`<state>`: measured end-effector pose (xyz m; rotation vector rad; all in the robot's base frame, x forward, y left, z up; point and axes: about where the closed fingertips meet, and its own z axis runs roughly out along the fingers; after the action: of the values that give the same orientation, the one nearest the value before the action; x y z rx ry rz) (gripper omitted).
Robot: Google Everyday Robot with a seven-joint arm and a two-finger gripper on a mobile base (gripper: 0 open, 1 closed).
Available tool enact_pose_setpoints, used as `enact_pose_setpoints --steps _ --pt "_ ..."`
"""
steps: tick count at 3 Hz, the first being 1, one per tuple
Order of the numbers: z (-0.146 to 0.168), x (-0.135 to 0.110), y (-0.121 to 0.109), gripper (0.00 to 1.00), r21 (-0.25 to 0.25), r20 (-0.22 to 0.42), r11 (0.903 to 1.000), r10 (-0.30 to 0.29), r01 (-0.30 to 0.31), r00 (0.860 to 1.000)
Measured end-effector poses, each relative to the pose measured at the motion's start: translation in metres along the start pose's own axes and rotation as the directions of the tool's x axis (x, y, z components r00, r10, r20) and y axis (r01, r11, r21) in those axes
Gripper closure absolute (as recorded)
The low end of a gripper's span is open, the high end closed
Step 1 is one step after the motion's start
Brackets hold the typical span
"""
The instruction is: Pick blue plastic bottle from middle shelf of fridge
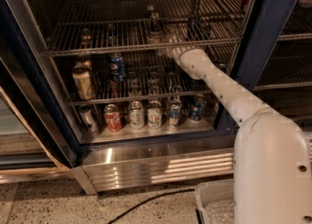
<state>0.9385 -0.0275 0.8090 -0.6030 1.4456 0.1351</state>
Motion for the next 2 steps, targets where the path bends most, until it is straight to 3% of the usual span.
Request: enact_pose_setpoints --steps 2 --pt "-0.0044 0.0013 -0.0003 1.0 0.011 0.012 0.9996 -0.027 0.027 1.0"
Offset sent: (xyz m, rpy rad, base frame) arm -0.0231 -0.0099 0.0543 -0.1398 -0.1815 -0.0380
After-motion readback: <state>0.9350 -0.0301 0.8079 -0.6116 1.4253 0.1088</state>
